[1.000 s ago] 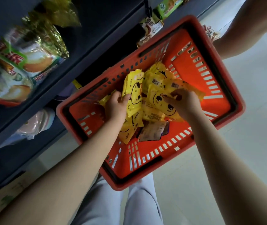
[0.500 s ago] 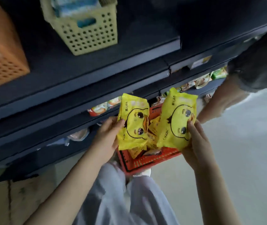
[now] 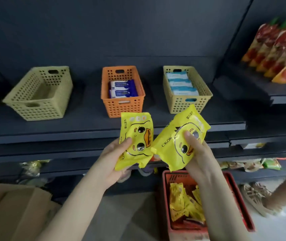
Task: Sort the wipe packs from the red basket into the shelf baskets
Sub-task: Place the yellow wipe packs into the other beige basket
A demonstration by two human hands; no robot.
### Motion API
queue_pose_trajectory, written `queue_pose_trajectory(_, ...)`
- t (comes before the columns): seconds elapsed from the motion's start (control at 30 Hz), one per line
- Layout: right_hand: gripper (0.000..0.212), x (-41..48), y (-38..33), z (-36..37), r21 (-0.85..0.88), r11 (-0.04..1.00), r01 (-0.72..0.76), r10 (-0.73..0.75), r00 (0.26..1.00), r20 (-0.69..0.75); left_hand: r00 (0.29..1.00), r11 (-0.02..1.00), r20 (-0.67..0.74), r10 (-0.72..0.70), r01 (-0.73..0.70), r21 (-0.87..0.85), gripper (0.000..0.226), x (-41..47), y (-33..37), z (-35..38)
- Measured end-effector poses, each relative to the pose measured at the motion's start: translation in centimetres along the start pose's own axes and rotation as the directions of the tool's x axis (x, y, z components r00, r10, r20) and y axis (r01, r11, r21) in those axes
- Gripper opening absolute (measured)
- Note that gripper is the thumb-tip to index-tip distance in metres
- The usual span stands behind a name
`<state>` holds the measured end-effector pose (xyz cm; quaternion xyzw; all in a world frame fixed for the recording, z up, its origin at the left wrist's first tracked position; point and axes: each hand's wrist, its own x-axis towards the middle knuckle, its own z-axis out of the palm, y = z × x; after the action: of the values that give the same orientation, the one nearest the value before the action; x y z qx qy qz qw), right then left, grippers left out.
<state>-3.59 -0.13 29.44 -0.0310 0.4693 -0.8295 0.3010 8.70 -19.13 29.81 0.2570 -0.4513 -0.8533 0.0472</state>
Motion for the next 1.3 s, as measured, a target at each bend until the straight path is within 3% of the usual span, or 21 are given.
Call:
queue_pose_trajectory(0.13,0.050,0.4,3.3,7.9,-0.076,0.996,0.056,-0.057,0.998,-0.009,0.991,0.995,-0.102,0.087,-0.082,0.052,0.043,-3.4,4.8,-7.0)
queue_pose_trajectory(0.27,0.045,0.9,6.7,14.9,-0.096,0.993,0.070,-0.074,0.996,-0.041,0.964,0.985,-0.210,0.164,-0.149,0.088,0.030,-6.0,8.8,-13.3)
queue_pose_trajectory(0.5,0.043,4.7,8.6,23.1,-0.044,0.998,-0.054,0.047,0.986,-0.158,0.936,0.970,-0.263,0.232,-0.201,0.141,0.031,-6.2,14.4,-19.4)
queue_pose_trajectory(0.83,0.047,18.0,7.5,29.6,-0.079,0.985,-0.152,0.149,0.988,-0.051,0.918,0.965,-0.299,0.261,-0.258,0.049,0.034,1.8,22.6,-25.5)
queue_pose_trajectory(0.93,0.039,22.0,7.0,31.1,-0.035,0.988,-0.152,0.151,0.988,-0.016,0.883,0.949,-0.360,0.300,-0.316,0.016,0.034,4.7,24.7,-27.2)
queue_pose_trajectory(1.07,0.040,26.1,6.8,33.3,0.003,0.980,-0.201,0.201,0.979,0.027,0.786,0.909,-0.528,0.321,-0.412,-0.061,0.034,7.5,26.8,-29.4)
queue_pose_trajectory(1.2,0.050,29.1,7.5,35.6,-0.060,0.966,-0.250,0.253,0.966,0.047,0.733,0.903,-0.612,0.298,-0.424,-0.068,0.024,9.0,28.7,-30.9)
queue_pose_trajectory(1.3,0.048,30.9,8.9,37.5,-0.229,0.948,-0.222,0.229,0.974,0.002,0.724,0.905,-0.611,0.321,-0.425,-0.028,0.026,10.0,30.1,-32.6)
